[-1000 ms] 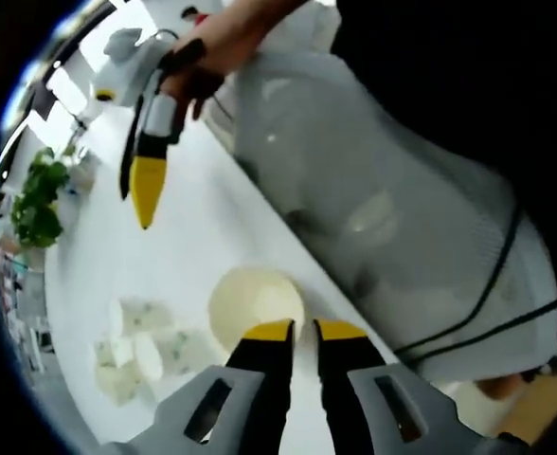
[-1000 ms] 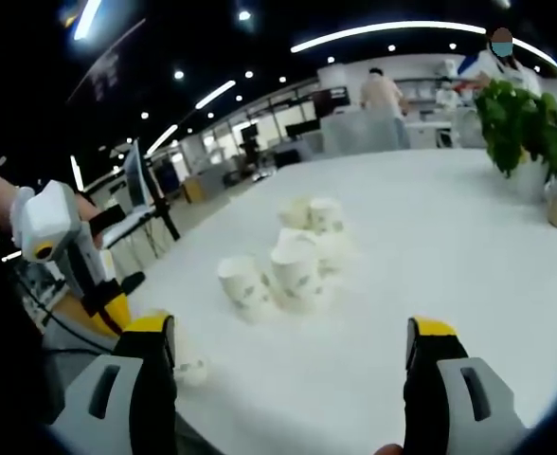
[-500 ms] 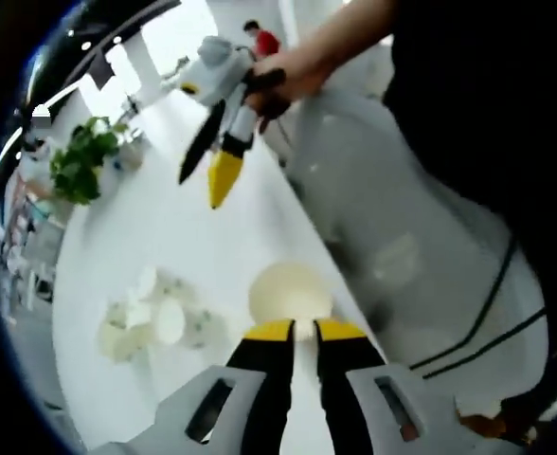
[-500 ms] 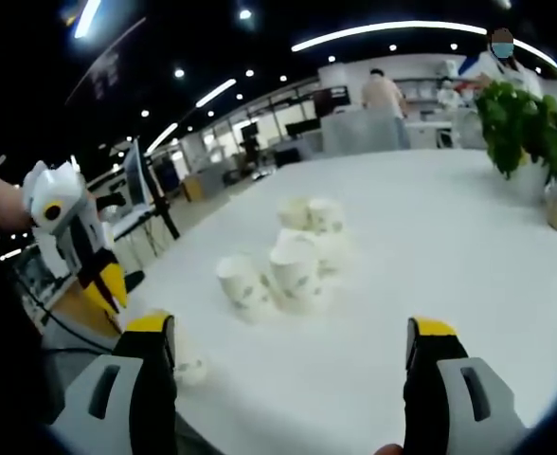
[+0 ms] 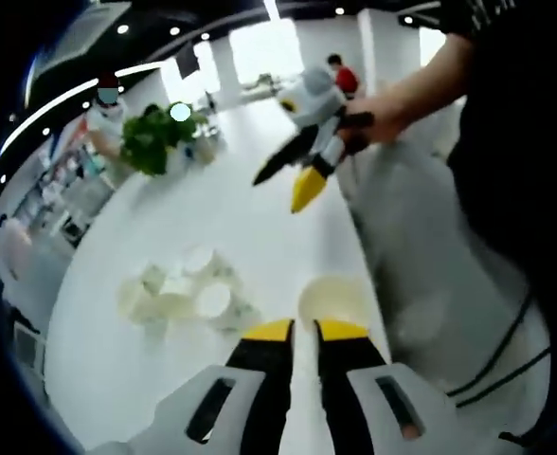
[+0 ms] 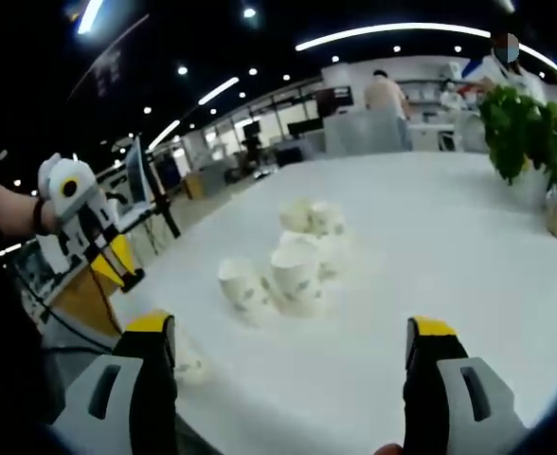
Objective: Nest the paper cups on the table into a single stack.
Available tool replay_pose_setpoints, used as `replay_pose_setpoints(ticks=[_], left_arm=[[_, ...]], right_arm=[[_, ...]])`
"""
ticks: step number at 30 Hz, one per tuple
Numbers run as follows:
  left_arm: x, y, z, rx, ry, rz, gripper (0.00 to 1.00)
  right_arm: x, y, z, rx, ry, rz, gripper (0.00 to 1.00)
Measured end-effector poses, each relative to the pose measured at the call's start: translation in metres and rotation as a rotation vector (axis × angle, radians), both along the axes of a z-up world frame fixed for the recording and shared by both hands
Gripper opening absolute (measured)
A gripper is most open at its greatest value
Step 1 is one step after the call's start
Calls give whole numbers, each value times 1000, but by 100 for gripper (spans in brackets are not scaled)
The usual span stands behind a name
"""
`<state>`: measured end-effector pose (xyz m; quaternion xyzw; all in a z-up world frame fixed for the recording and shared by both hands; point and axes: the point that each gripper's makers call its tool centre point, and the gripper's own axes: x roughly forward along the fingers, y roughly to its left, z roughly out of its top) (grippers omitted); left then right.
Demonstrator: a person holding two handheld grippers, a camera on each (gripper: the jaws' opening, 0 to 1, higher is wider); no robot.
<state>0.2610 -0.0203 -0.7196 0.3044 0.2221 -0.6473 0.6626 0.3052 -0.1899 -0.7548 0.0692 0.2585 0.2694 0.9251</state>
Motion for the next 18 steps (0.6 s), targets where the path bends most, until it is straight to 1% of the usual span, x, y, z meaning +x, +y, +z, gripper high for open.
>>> replay_pose_setpoints(ticks=[3, 7, 9, 12, 15, 18], left_arm=[[3, -2, 7, -53, 18, 46, 8], [8, 1, 10, -76, 31, 85, 9], [11, 1, 13, -113, 45, 122, 10], [19, 3, 14, -147, 61, 181, 14], [25, 6, 18, -190, 81, 251, 22], [29, 11, 20, -209, 89, 274, 25]], right_arm=[[1, 0, 0, 1, 1, 2, 100], [0, 1, 0, 0, 6, 4, 100], [0, 2, 0, 0, 6, 5, 100], [0, 2, -1, -2, 11, 7, 100], [0, 4, -1, -4, 11, 9, 100], [0, 4, -1, -6, 13, 10, 100]])
